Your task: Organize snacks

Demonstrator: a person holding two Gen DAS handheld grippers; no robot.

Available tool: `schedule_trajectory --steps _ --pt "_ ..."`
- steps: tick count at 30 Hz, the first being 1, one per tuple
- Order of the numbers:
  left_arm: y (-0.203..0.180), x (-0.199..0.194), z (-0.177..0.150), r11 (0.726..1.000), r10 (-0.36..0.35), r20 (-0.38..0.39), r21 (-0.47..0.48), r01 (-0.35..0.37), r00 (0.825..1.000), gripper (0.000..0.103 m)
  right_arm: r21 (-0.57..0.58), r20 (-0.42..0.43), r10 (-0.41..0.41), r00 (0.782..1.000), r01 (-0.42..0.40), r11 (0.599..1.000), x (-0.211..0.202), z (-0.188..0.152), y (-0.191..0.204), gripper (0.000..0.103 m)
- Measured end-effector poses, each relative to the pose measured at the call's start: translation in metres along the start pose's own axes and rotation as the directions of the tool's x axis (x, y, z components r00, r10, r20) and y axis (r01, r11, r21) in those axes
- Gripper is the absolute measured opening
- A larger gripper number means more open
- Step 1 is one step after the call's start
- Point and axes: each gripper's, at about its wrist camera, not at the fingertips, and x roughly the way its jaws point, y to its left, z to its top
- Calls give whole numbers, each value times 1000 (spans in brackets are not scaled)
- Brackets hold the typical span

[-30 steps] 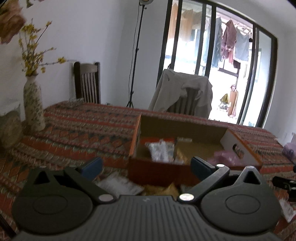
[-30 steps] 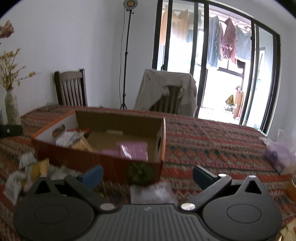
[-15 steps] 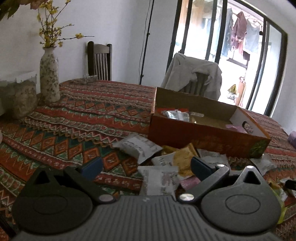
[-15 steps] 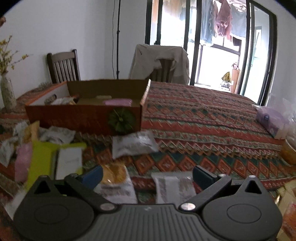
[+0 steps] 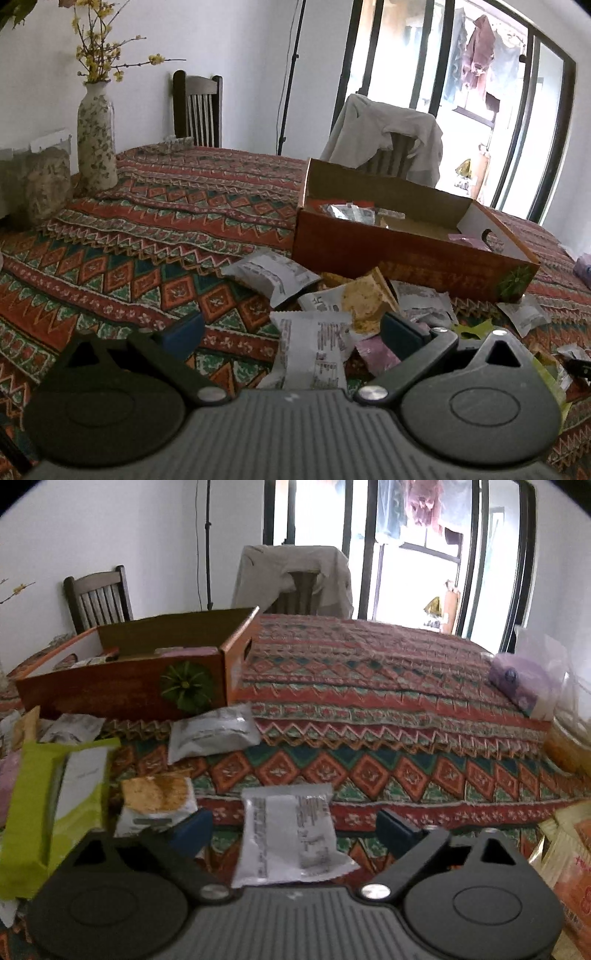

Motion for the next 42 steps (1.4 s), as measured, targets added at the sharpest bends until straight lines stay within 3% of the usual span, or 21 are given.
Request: schedule_trajectory --steps 1,4,6,7,14,22,23,25,27,31,42 --pt "0 0 0 1000 2 0 1 -2 1000 103 1 -1 10 1000 -10 1000 2 -1 -1 70" --pt "-1 1 -2 1000 2 -13 -3 -2 1000 103 3 3 29 1000 -29 1000 1 -1 0 61" --pt "-2 1 -2 1000 6 -23 4 -6 1000 103 -9 12 36 999 -35 999 -2 -1 3 44" --pt "-3 2 -3 1000 10 -27 7 -10 1000 103 -11 18 35 999 -35 999 -2 -1 5 41" --pt "-7 6 -6 999 17 -64 33 -15 998 103 37 130 57 990 -62 997 -21 6 7 40" --pt "-12 30 -11 995 98 -103 36 -95 990 102 39 190 98 977 -107 993 -35 8 22 41" --pt "-12 31 -11 995 95 -107 29 -93 990 101 39 191 100 976 -110 993 -36 8 23 41" --pt "-11 34 -13 996 88 -120 23 -86 989 85 39 190 106 976 -116 993 -36 7 26 41" --pt "-12 34 -14 997 80 -120 33 -76 990 76 39 190 113 975 -122 992 -36 6 29 41" --pt "-14 30 -15 998 46 -108 36 -42 993 44 36 191 120 974 -130 991 -35 6 33 41" --pt "-14 10 -9 998 15 -12 66 -14 1000 41 13 208 130 970 -136 991 -38 11 41 41"
